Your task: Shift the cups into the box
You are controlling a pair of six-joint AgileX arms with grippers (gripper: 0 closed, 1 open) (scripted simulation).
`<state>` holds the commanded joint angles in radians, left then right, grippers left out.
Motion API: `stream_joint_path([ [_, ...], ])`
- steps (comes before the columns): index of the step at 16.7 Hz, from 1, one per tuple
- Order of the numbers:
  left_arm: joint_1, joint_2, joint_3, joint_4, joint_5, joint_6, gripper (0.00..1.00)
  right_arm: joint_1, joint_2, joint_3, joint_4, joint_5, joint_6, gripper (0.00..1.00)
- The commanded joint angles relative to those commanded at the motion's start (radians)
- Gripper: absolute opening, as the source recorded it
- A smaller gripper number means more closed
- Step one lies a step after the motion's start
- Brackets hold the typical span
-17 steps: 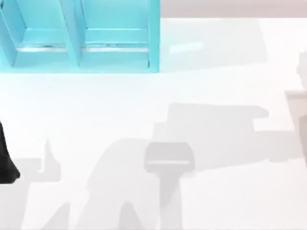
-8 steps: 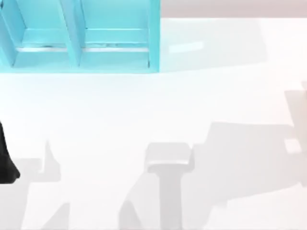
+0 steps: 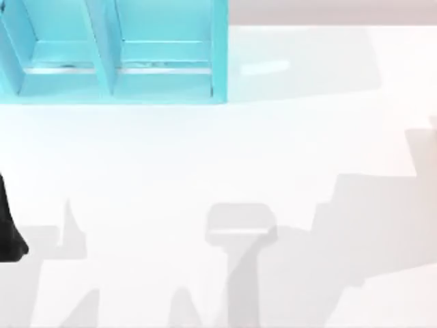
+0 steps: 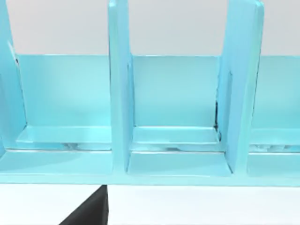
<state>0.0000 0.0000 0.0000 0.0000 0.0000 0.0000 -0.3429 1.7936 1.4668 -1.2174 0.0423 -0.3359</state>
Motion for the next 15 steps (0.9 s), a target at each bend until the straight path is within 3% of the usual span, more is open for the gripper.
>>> stream_joint_path([
  [7, 0.000, 0.000, 0.000, 0.000, 0.000, 0.000, 1.00, -0.012, 0.010, -0.076, 0.082, 0.000, -0.010, 0.00],
  [15, 0.000, 0.000, 0.000, 0.000, 0.000, 0.000, 1.00, -0.012, 0.010, -0.076, 0.082, 0.000, -0.010, 0.60],
])
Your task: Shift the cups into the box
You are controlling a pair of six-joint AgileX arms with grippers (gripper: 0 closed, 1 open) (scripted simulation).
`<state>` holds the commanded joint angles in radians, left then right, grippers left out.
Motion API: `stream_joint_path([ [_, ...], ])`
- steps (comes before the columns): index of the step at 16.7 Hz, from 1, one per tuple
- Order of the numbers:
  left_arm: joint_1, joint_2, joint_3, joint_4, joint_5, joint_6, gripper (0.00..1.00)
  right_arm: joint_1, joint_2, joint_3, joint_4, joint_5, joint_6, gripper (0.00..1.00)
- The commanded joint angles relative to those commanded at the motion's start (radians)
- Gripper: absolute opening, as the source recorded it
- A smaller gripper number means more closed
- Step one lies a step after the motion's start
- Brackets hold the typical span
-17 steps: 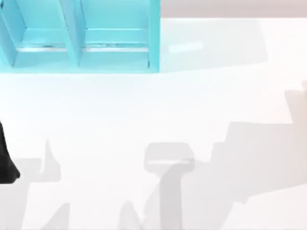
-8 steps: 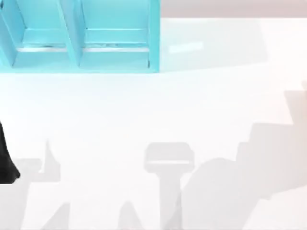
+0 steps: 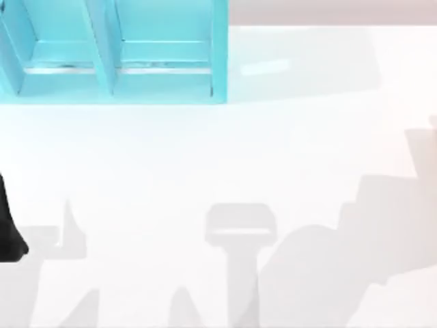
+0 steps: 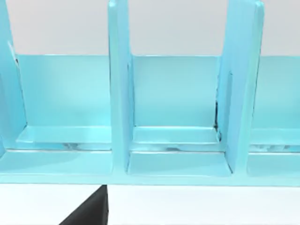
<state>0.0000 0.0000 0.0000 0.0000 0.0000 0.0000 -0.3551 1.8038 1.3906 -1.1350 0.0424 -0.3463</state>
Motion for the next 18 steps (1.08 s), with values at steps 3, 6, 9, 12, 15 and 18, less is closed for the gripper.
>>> stream_joint_path([
  [3, 0.000, 0.000, 0.000, 0.000, 0.000, 0.000, 1.00, 0.000, 0.000, 0.000, 0.000, 0.000, 0.000, 0.83],
  [6, 0.000, 0.000, 0.000, 0.000, 0.000, 0.000, 1.00, 0.000, 0.000, 0.000, 0.000, 0.000, 0.000, 1.00],
  [9, 0.000, 0.000, 0.000, 0.000, 0.000, 0.000, 1.00, 0.000, 0.000, 0.000, 0.000, 0.000, 0.000, 1.00],
  [12, 0.000, 0.000, 0.000, 0.000, 0.000, 0.000, 1.00, 0.000, 0.000, 0.000, 0.000, 0.000, 0.000, 1.00],
  [15, 0.000, 0.000, 0.000, 0.000, 0.000, 0.000, 1.00, 0.002, -0.001, 0.003, -0.003, 0.000, 0.000, 1.00],
  [18, 0.000, 0.000, 0.000, 0.000, 0.000, 0.000, 1.00, 0.002, 0.003, 0.072, -0.072, -0.004, -0.003, 1.00],
])
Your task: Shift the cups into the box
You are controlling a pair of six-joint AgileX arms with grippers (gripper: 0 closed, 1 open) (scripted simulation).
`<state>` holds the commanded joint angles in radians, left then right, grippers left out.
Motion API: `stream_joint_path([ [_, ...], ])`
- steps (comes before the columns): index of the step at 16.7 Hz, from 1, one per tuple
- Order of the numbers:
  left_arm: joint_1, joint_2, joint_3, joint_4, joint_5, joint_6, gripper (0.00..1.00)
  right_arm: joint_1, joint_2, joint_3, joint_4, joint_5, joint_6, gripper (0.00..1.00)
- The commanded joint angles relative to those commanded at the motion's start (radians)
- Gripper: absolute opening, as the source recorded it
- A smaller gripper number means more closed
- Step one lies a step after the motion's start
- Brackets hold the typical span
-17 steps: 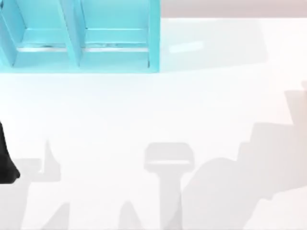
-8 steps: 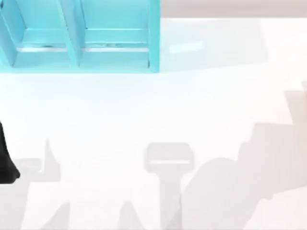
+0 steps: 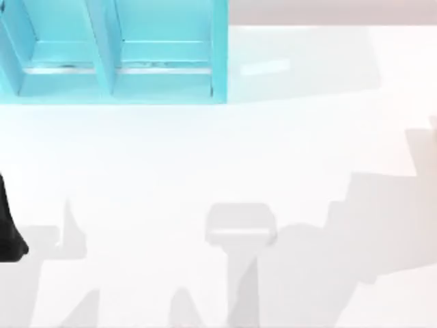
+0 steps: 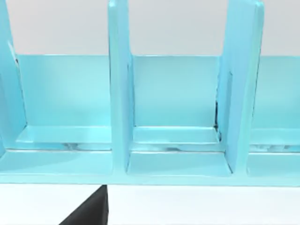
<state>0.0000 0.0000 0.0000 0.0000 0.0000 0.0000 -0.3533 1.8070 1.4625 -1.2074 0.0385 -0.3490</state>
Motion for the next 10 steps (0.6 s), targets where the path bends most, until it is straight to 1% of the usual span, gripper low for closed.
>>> stream_joint_path([
  [6, 0.000, 0.000, 0.000, 0.000, 0.000, 0.000, 1.00, -0.004, 0.008, 0.270, -0.261, 0.002, -0.001, 1.00],
  [8, 0.000, 0.000, 0.000, 0.000, 0.000, 0.000, 1.00, -0.004, 0.006, 0.326, -0.315, 0.003, -0.002, 1.00],
  [10, 0.000, 0.000, 0.000, 0.000, 0.000, 0.000, 1.00, -0.005, 0.007, 0.339, -0.328, 0.004, -0.002, 1.00],
])
